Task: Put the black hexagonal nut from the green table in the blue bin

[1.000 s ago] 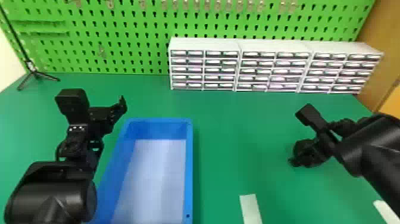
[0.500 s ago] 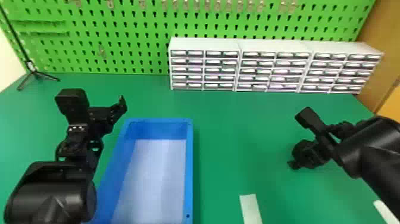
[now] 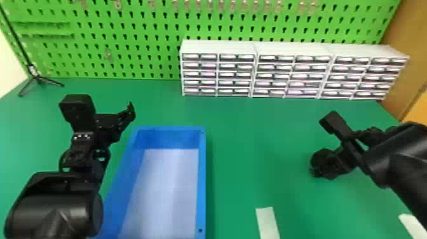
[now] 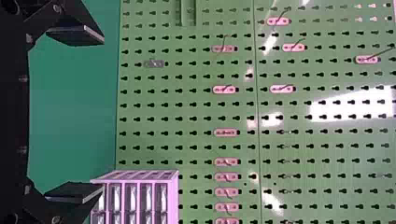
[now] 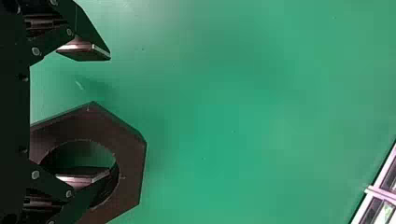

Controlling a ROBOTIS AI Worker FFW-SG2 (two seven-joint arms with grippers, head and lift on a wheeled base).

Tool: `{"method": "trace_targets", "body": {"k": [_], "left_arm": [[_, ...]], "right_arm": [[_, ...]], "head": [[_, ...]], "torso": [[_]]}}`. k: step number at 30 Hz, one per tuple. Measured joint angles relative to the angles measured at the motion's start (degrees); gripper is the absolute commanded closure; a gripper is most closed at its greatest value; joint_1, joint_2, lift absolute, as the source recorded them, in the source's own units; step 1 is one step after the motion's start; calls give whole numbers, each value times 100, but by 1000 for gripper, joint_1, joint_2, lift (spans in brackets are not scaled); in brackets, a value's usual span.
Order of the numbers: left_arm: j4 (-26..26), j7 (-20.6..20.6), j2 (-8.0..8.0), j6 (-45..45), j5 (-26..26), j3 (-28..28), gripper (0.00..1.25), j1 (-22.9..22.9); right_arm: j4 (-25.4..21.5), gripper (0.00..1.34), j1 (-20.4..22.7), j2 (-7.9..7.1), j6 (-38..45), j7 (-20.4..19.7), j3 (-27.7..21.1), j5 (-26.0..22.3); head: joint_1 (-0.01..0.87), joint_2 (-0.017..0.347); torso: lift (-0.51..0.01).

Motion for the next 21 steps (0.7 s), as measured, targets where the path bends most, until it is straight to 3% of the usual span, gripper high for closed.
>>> {"method": "trace_targets", "body": {"k": [5,10,15,21], "left_arm": [[0,-4,0,-5,-8,3,170,-1],[0,-5,3,-8,-9,6,170,-1],[0,-3,4,-9,-9,4,170,2],[0,-2,3,-9,-9,1,170,3]], "right_arm": [[22,420,29,3,-14,0,-7,21],[23,572,47,5,-14,0,4,41],[23,607,52,9,-8,0,22,55],[23,852,44,9,10,0,42,88]], "head": [[683,28],[683,28],[683,28],[683,28]], "torso": [[-96],[-96],[-96],[-96]]}}
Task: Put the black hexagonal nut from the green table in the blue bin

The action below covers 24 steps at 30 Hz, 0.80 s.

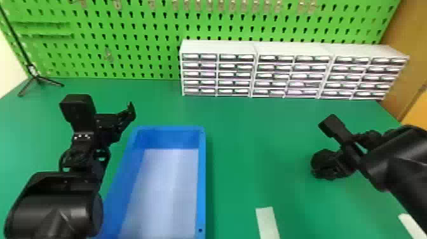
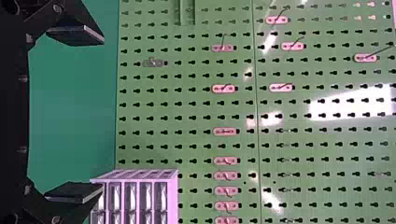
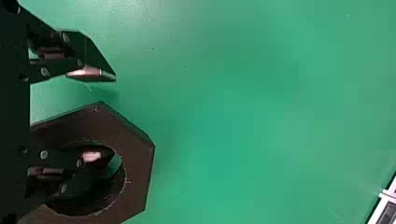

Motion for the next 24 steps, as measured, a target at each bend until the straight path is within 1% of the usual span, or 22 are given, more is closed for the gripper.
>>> {"method": "trace_targets", "body": {"k": [3,7,18,24], "left_arm": [[0,-1,0,0,0,0,170,0],[0,1,1,0,0,0,170,0],[0,-2,4,0,0,7,170,0],[0,-4,10,0,-6,11,170,8]], "right_arm": [[-4,889,-7,0,3,0,7,13],[-27,990,-15,-5,22,0,17,45],[-59,990,-39,-12,69,0,74,97],[-207,992,-62,-23,119,0,51,104]], "head": [[683,28],[683,28],[683,28],[683,28]], "torso": [[-96],[-96],[-96],[-96]]}}
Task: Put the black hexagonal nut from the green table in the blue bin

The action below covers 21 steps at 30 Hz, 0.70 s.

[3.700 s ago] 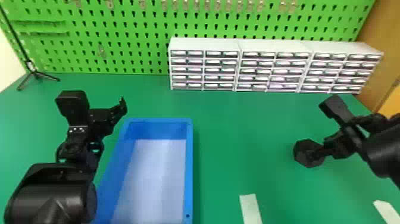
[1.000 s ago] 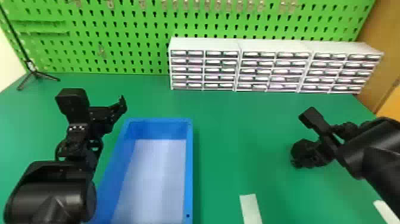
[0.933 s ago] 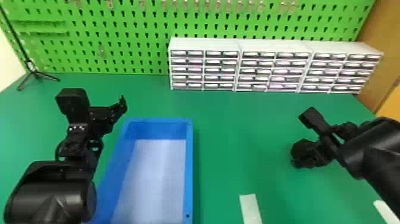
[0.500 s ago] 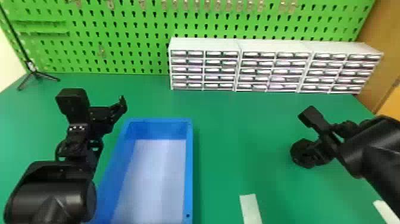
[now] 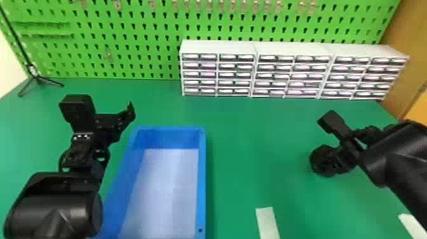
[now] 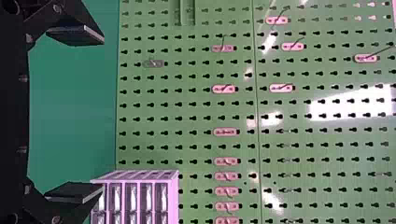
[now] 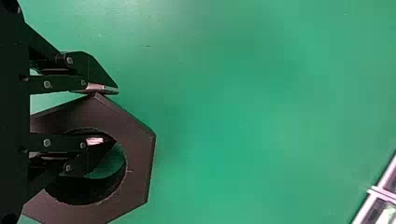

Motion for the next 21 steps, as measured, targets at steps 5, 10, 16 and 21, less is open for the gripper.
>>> {"method": "trace_targets", "body": {"k": [5,10,16,21], "left_arm": [[0,-2,11,0,-2,-1,170,1],[0,-10,27,0,-2,-6,170,1],[0,-10,38,0,-2,-15,170,1],[0,-10,39,0,0,-25,170,1]], "right_arm": [[-192,990,-30,-6,48,0,-51,-46],[-367,990,-93,-14,67,0,-66,-201],[-614,992,-174,-21,68,0,-68,-444],[-824,990,-228,-24,76,0,-61,-721]], "head": [[683,28],[683,28],[683,28],[683,28]], "torso": [[-96],[-96],[-96],[-96]]}}
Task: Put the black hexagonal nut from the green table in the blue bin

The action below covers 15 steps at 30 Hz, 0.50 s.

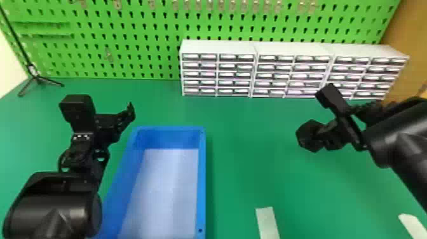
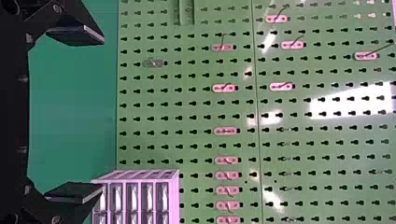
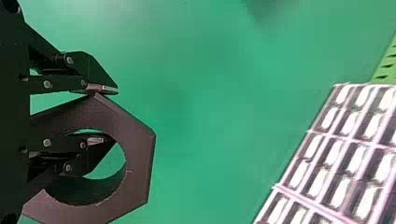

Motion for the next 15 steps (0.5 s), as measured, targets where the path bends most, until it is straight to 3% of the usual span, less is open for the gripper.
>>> {"method": "trace_targets", "body": {"k": [15], "left_arm": [[0,0,0,3,15,-5,170,9]], "right_arm": [[-441,990,-224,119,-50,-26,230,-875]], "head": [[683,28]], "torso": [[-96]]}}
